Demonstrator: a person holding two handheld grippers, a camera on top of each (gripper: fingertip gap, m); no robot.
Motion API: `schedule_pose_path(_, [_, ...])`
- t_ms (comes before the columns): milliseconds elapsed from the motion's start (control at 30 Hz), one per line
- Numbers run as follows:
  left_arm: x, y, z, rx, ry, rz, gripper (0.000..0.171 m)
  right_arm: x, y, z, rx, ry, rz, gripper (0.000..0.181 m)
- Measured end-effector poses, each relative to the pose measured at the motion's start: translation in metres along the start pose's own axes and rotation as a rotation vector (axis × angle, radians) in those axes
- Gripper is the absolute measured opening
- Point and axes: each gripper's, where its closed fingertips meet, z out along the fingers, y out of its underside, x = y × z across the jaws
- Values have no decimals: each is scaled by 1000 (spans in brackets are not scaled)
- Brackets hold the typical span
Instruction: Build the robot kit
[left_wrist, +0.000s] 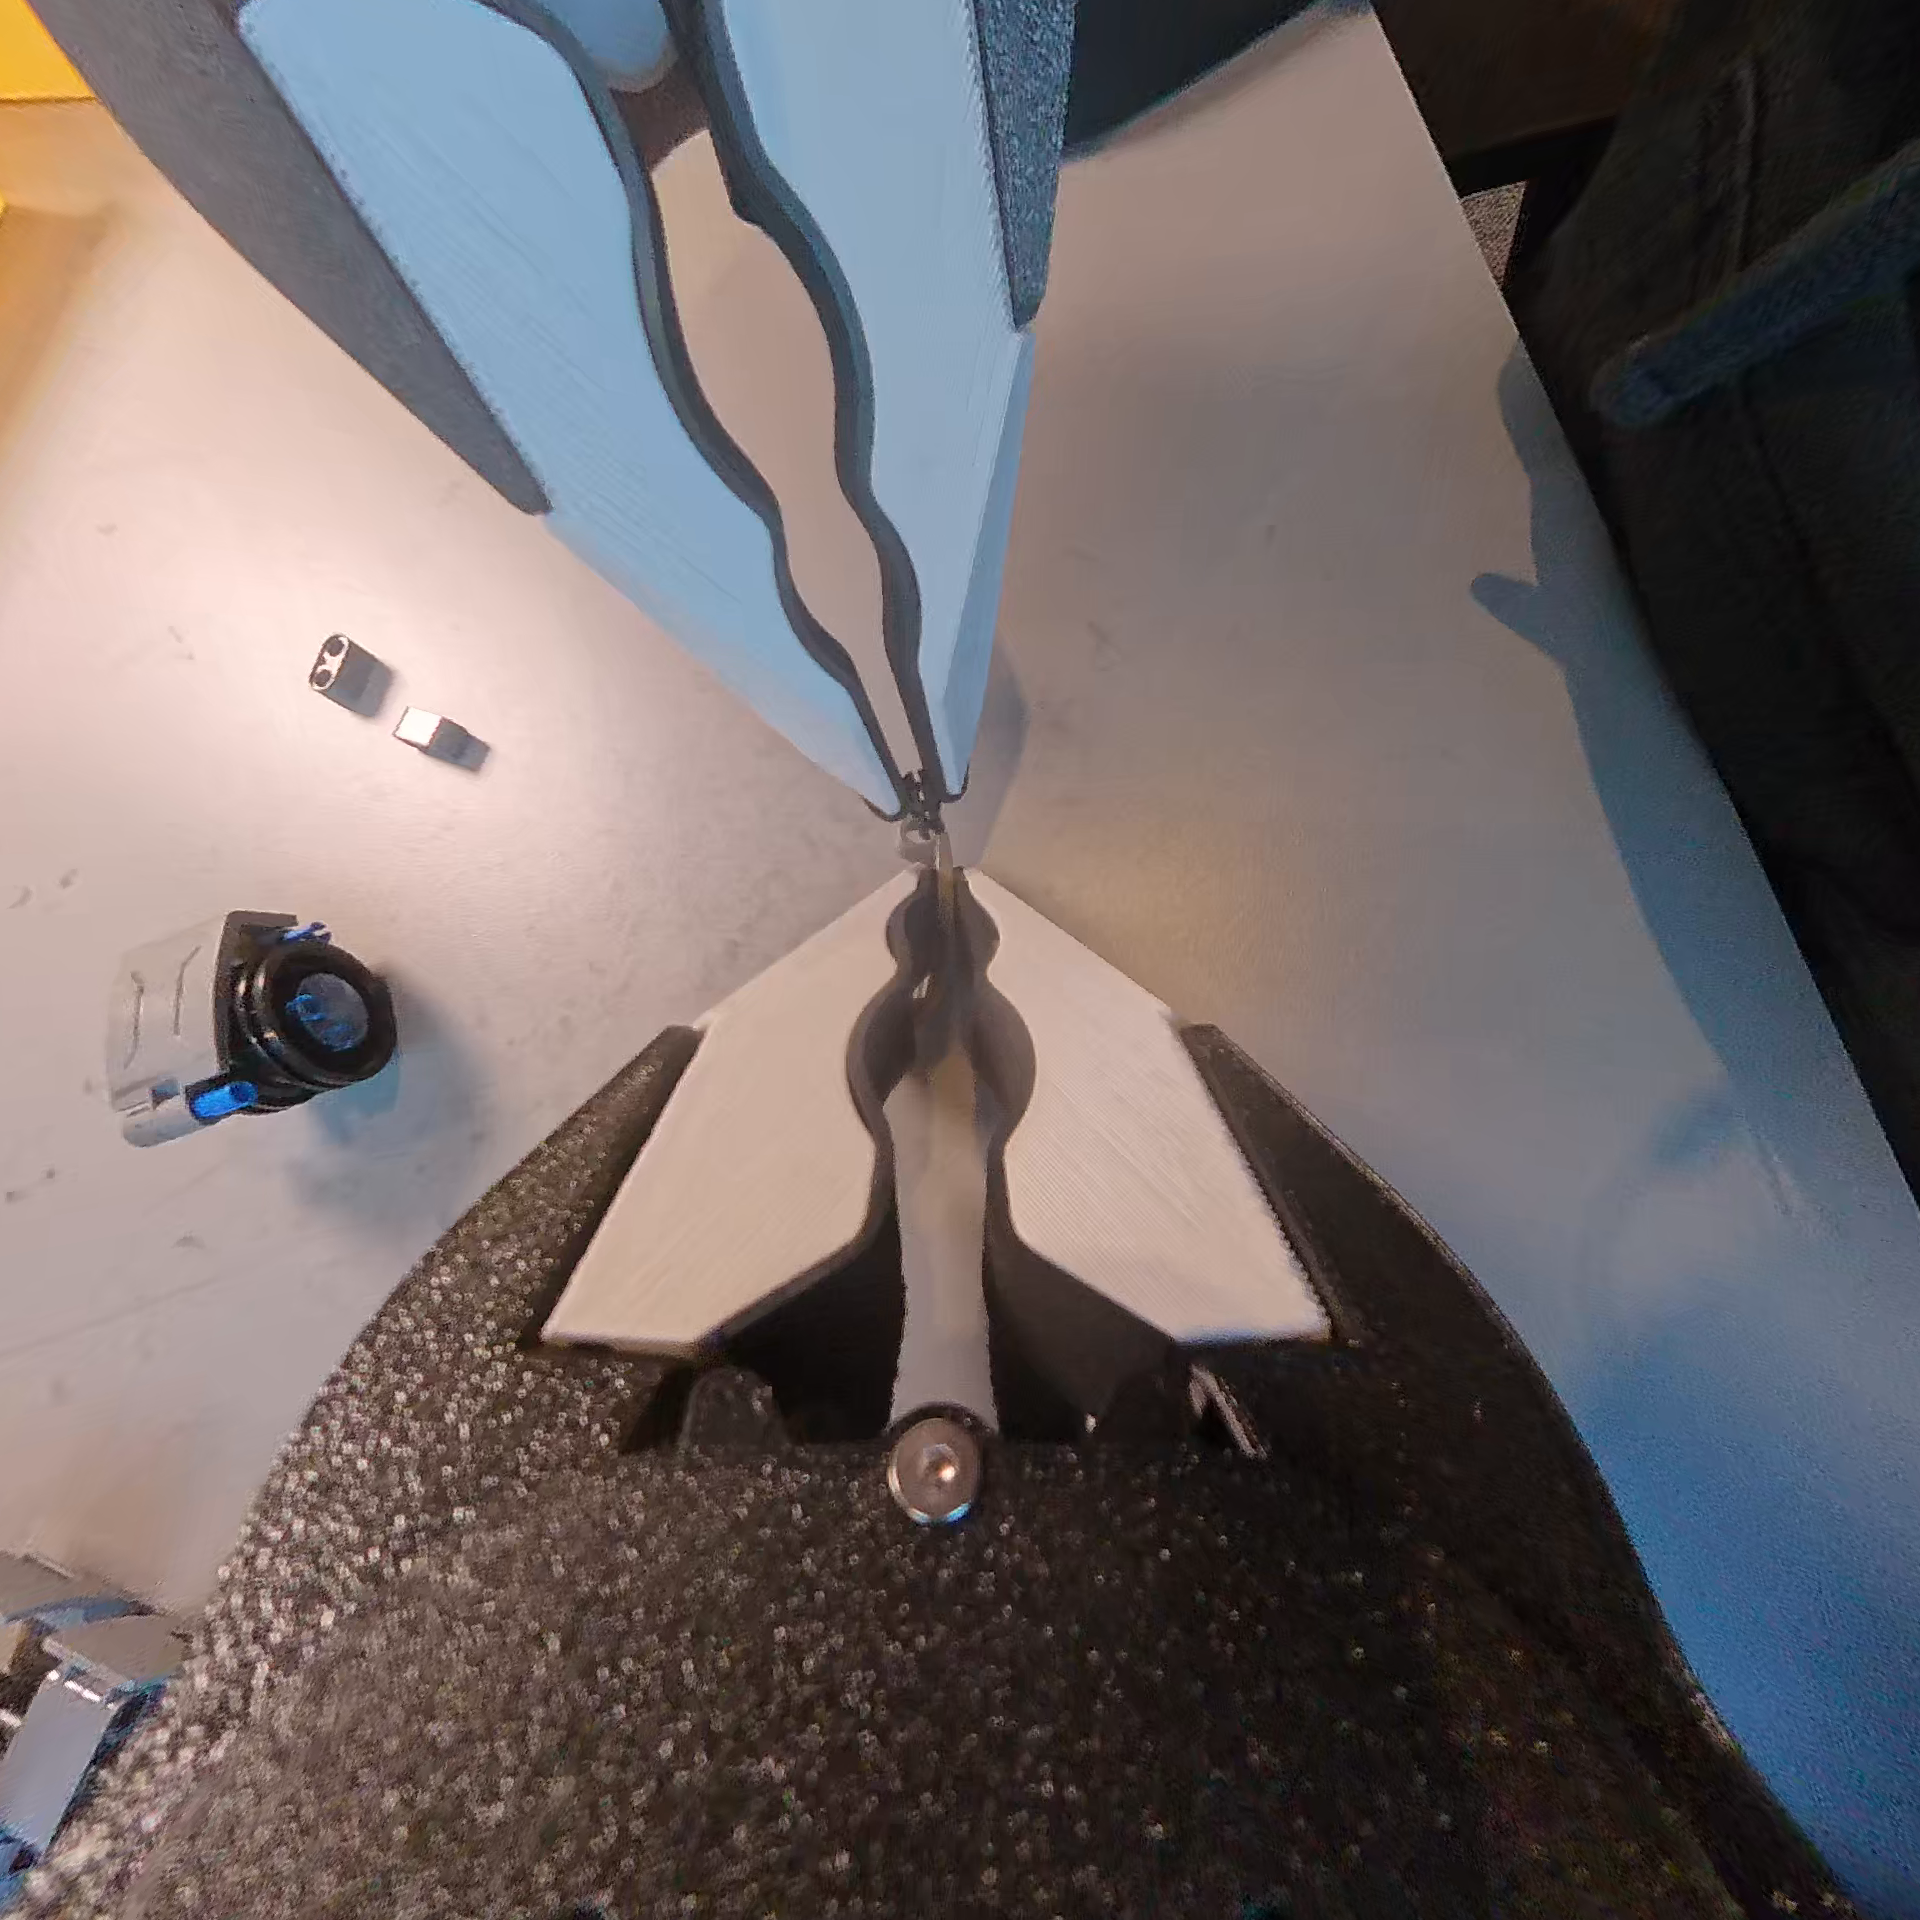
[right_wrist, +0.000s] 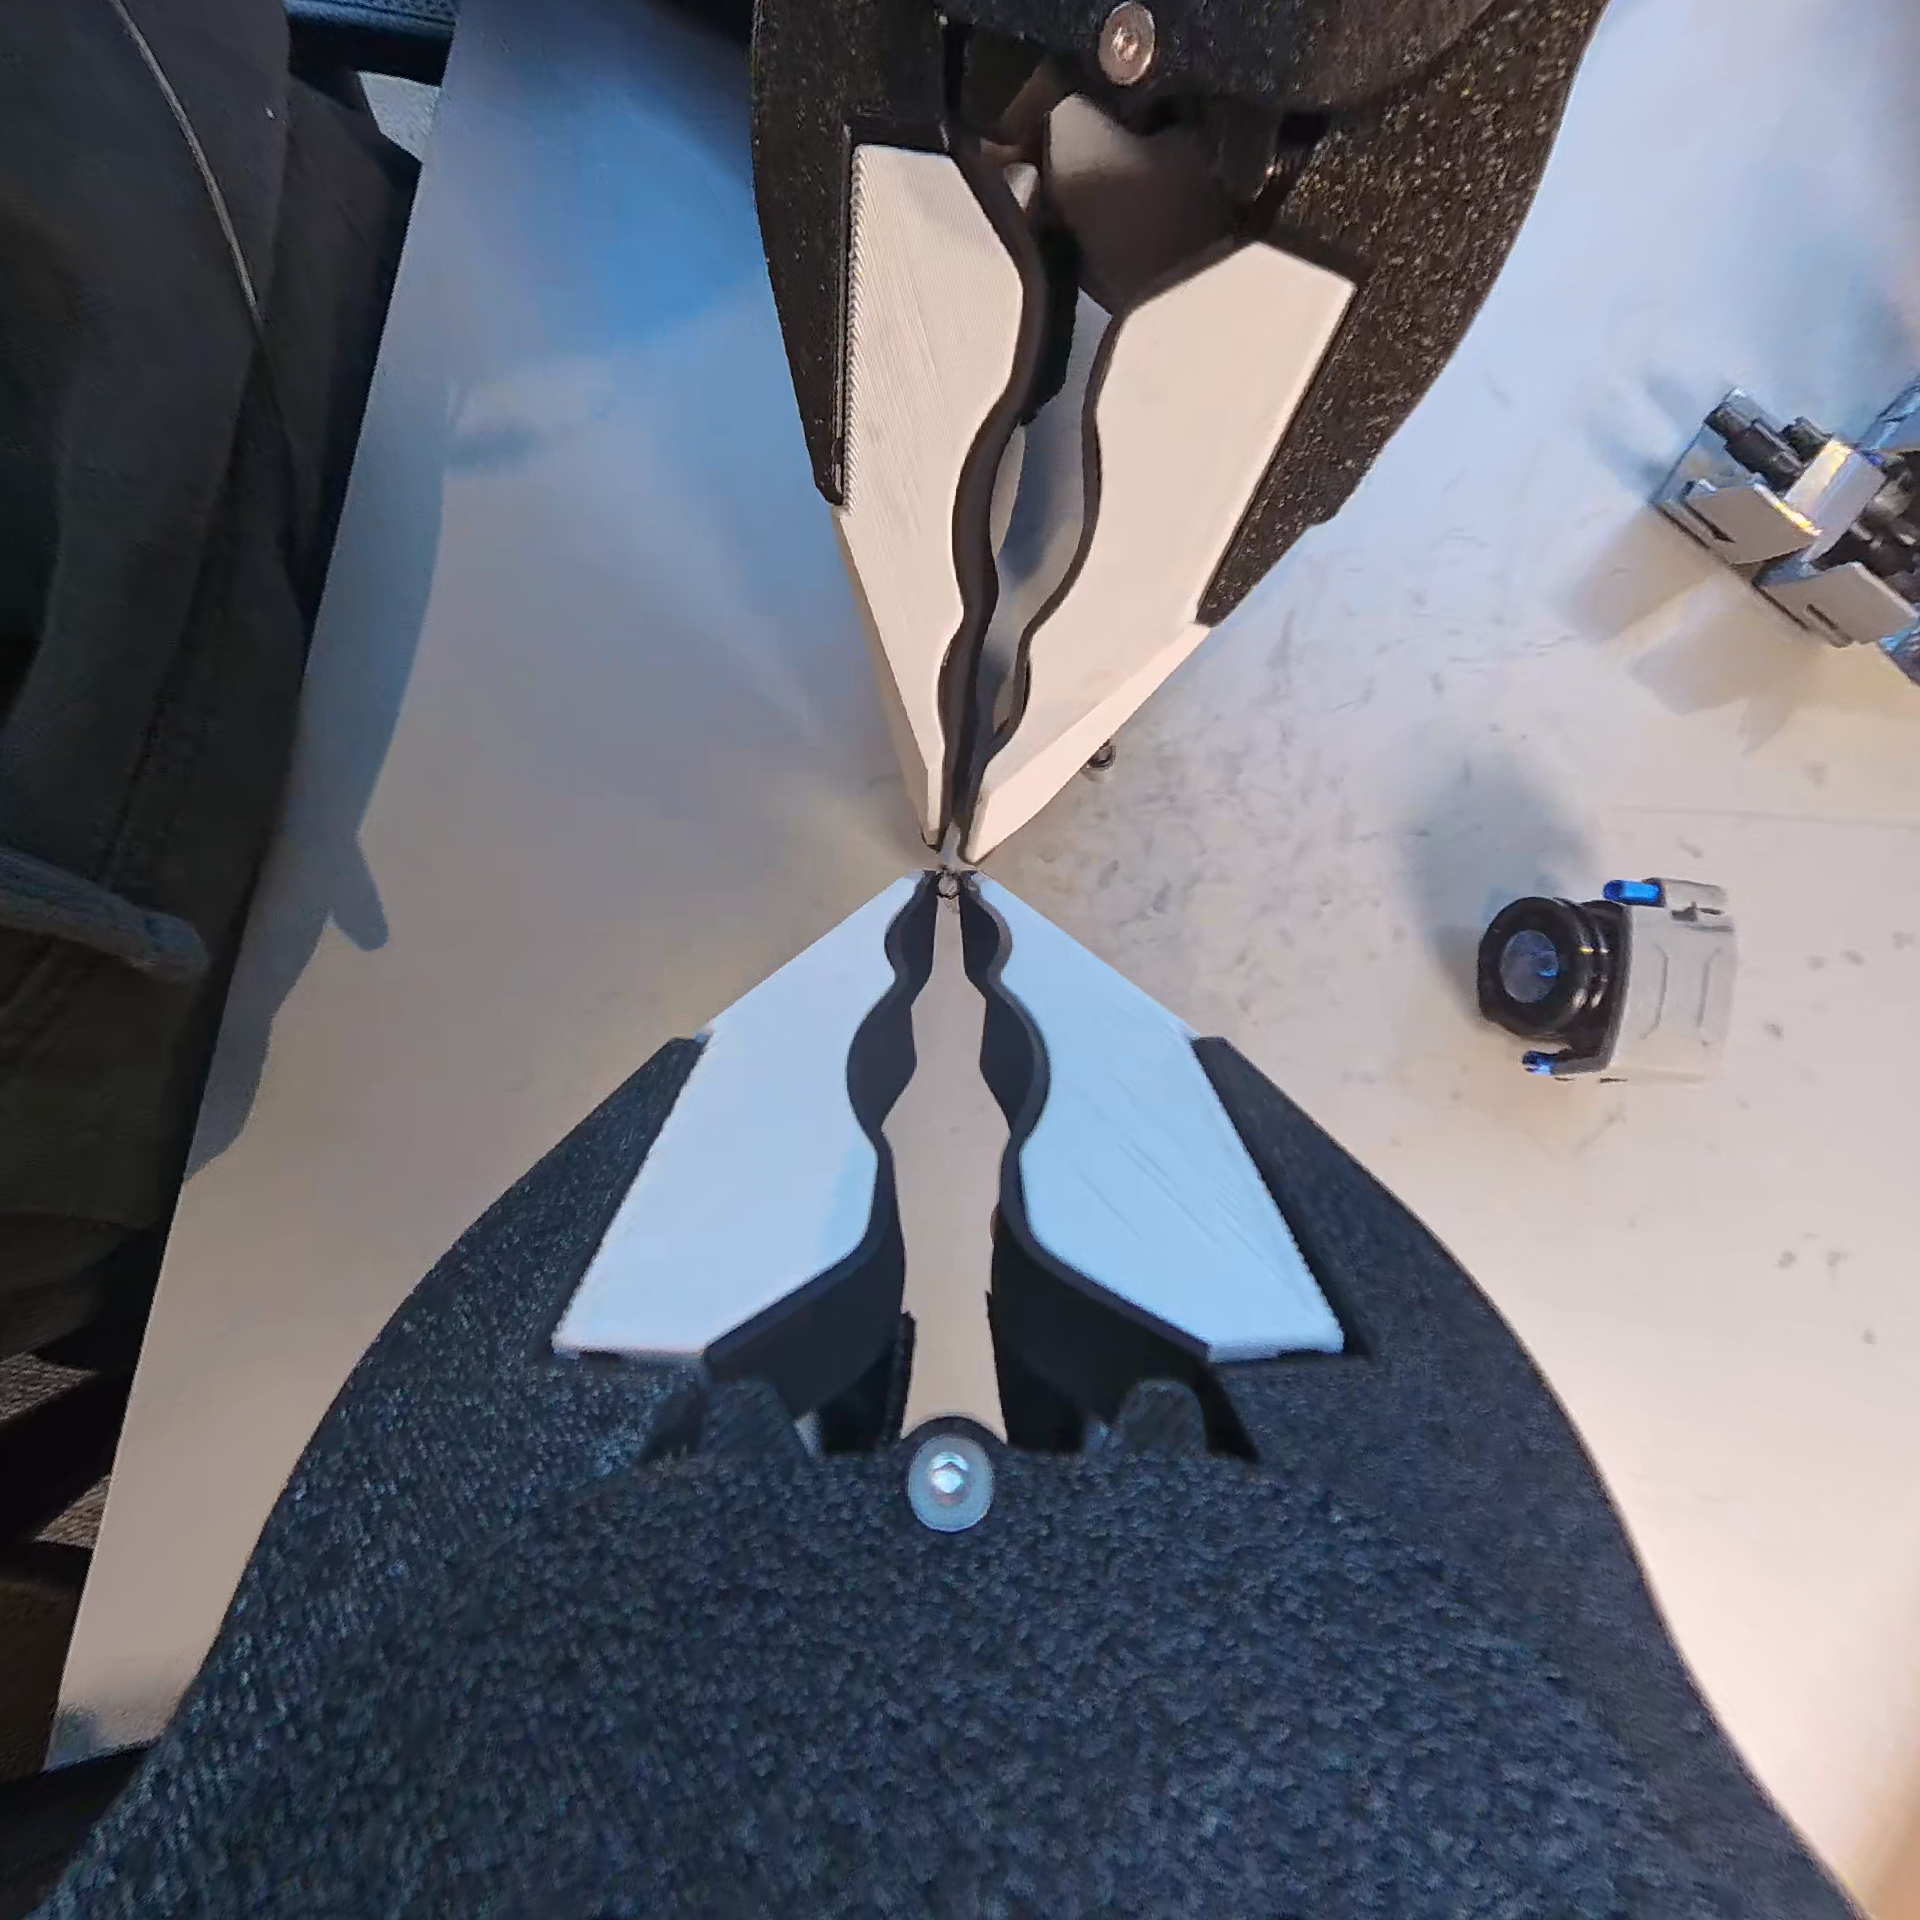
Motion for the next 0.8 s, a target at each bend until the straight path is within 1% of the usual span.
schedule_pose_path(267, [0,0,-1,21,135,-113,1,3,2,3,-39,3,-20,3])
schedule_pose_path(467, [-2,-1,-1,63,197,-172,1,6,3,4,-62,4,-34,3])
schedule_pose_path(700, [-2,-1,-1,85,201,-178,2,6,5,4,-1,-9,113,2])
schedule_pose_path(800, [-2,-1,-1,95,208,-184,2,6,5,4,39,14,153,2])
